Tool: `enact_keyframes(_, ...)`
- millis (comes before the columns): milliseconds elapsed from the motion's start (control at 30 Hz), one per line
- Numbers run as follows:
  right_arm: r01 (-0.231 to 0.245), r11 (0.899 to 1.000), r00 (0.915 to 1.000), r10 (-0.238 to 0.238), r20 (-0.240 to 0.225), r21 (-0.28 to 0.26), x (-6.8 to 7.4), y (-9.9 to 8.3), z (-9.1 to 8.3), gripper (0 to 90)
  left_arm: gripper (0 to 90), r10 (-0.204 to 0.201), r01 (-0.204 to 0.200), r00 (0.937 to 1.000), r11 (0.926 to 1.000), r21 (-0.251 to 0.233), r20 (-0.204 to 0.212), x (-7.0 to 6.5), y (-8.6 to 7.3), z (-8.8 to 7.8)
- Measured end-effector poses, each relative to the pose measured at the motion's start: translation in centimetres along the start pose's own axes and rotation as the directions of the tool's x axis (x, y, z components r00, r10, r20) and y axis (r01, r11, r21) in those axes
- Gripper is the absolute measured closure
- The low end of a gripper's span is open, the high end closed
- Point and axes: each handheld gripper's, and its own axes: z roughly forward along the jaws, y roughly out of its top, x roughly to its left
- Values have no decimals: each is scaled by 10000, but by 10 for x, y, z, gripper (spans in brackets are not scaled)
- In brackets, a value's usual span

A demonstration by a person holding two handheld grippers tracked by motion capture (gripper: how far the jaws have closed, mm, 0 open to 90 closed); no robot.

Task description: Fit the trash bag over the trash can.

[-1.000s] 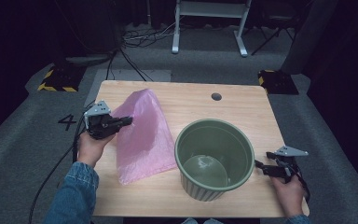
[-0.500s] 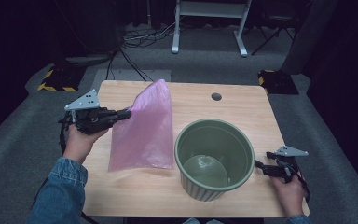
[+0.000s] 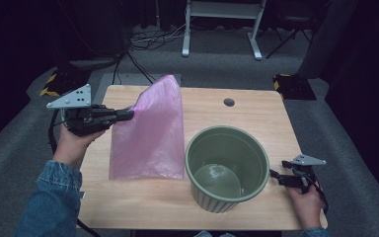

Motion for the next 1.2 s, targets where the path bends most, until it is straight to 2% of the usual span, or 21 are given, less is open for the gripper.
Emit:
enact_keyframes(167,-3,10000,10000,3,-1,-1,0,0,0,295,894,77,-74,9998,9999,-107,210,-2,9,-5)
enact_keyframes(233,-6,10000,10000,6,-12,-4,0,0,0,295,895,204,-200,9996,9996,-199,212,-4,14,-8)
enact_keyframes(300,1,10000,10000,-1,1,-2,0,0,0,295,895,285,-271,9988,9990,-359,400,-7,20,-12)
enact_keyframes(533,-2,10000,10000,2,-1,-1,0,0,0,295,895,666,-635,9954,9969,-468,681,-16,37,-21)
enact_keyframes(800,-4,10000,10000,4,1,2,0,0,0,294,894,642,-576,9946,9950,-811,813,-15,52,-29)
enact_keyframes(1033,-2,10000,10000,2,-1,2,0,0,0,295,895,907,-784,9909,9895,-1216,993,-19,67,-38)
enact_keyframes(1200,-13,10000,10000,13,-13,-3,0,0,0,295,894,996,-822,9878,9864,-1427,1197,-20,79,-36)
